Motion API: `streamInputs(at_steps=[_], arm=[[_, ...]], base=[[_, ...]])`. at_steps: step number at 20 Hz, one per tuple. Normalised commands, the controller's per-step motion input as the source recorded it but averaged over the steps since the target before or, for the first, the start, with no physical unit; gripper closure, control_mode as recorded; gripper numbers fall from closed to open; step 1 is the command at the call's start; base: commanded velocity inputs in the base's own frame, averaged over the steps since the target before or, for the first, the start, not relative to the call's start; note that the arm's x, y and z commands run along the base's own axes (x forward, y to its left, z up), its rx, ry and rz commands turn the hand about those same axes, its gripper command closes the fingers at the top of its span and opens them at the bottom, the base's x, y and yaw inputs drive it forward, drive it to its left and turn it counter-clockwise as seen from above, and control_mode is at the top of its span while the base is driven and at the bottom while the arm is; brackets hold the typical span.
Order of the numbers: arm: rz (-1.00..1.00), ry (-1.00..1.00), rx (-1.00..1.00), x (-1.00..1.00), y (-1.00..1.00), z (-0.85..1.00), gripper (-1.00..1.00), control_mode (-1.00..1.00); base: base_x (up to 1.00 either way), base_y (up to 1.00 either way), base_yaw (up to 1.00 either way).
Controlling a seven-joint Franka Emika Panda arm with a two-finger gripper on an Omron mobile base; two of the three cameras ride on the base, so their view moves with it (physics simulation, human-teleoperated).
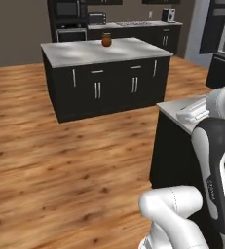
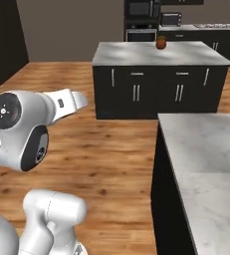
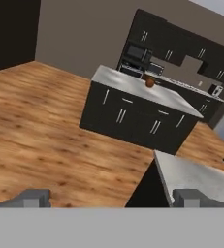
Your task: Take the donuts from the fridge and place them on the empty tray on the dining counter.
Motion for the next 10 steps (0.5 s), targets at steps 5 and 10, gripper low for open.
streamInputs(at_steps=[5, 10], arm=[[0.00, 0.00, 0.00, 0.00, 0.00, 0.00, -1.00, 1.00], [0.00, 0.00, 0.00, 0.00, 0.00, 0.00, -1.00, 1.00]], base=[[1.00, 0.12, -0.30], [1.00, 0.34, -0.29]])
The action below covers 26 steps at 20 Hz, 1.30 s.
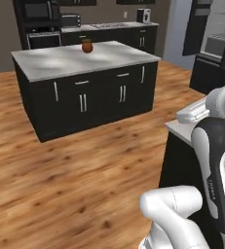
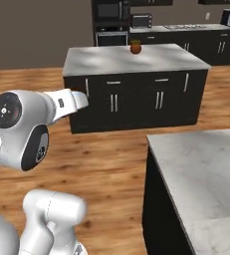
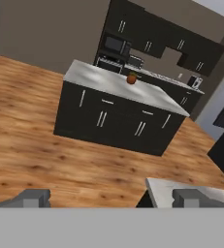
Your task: Take the donuts from the fridge and place them on the empty tray on the dining counter.
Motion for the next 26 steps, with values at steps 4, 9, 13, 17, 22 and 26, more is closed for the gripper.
streamInputs(at_steps=[4, 9, 13, 17, 22, 26], arm=[[0.00, 0.00, 0.00, 0.00, 0.00, 0.00, -1.00, 1.00], [0.00, 0.00, 0.00, 0.00, 0.00, 0.00, -1.00, 1.00], [0.00, 0.00, 0.00, 0.00, 0.00, 0.00, -1.00, 1.00], [0.00, 0.00, 0.00, 0.00, 0.00, 0.00, -1.00, 1.00], [0.00, 0.00, 0.00, 0.00, 0.00, 0.00, -1.00, 1.00], [0.00, 0.00, 0.00, 0.00, 0.00, 0.00, -1.00, 1.00]], base=[[1.00, 0.50, -0.39], [1.00, 0.58, -0.49], [1.00, 0.67, -0.49], [1.00, 0.76, -0.47], [1.00, 0.57, -0.45], [1.00, 0.47, -0.43]])
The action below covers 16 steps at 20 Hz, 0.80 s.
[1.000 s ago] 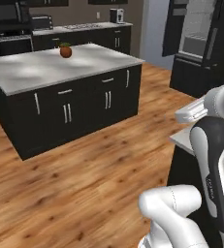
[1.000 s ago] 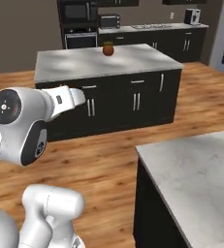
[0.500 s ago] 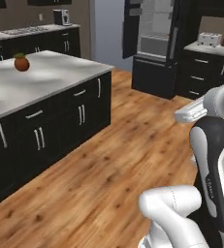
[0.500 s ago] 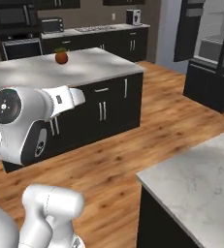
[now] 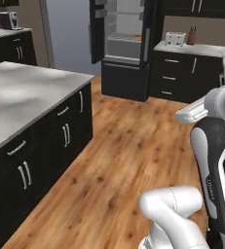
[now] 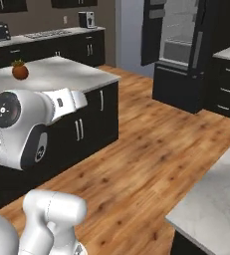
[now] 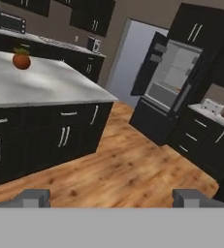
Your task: Take the donuts from the fridge and place them on the empty tray on the dining counter.
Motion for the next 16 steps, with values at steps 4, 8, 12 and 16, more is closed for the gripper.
streamInputs(at_steps=[4, 8, 12, 16], arm=[[0.00, 0.00, 0.00, 0.00, 0.00, 0.00, -1.00, 1.00], [0.00, 0.00, 0.00, 0.00, 0.00, 0.00, -1.00, 1.00], [0.00, 0.00, 0.00, 0.00, 0.00, 0.00, -1.00, 1.00], [0.00, 0.00, 0.00, 0.00, 0.00, 0.00, -1.00, 1.00]], base=[[1.00, 0.54, -0.40], [1.00, 0.60, -0.35], [1.00, 0.53, -0.31], [1.00, 0.29, -0.31]])
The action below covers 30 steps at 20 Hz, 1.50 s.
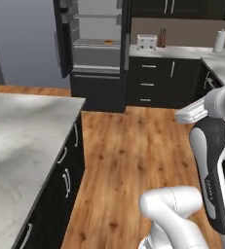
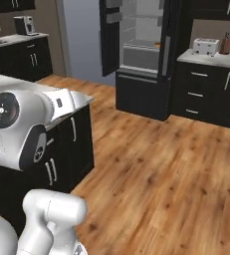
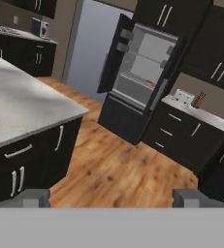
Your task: Take the donuts from the fridge and place them on the empty tray on the dining counter.
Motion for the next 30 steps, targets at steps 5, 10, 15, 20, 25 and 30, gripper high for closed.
streamInputs(at_steps=[5, 10, 15, 20, 25, 30], arm=[[0.00, 0.00, 0.00, 0.00, 0.00, 0.00, -1.00, 1.00], [0.00, 0.00, 0.00, 0.00, 0.00, 0.00, -1.00, 1.00], [0.00, 0.00, 0.00, 0.00, 0.00, 0.00, -1.00, 1.00], [0.00, 0.00, 0.00, 0.00, 0.00, 0.00, -1.00, 1.00], [0.00, 0.00, 0.00, 0.00, 0.00, 0.00, -1.00, 1.00], [0.00, 0.00, 0.00, 0.00, 0.00, 0.00, -1.00, 1.00]], base=[[1.00, 0.00, -0.38], [1.00, 0.10, -0.40], [1.00, 0.70, -0.29], [1.00, 0.97, -0.09], [1.00, 0.06, 0.32], [1.00, -0.28, 0.58]])
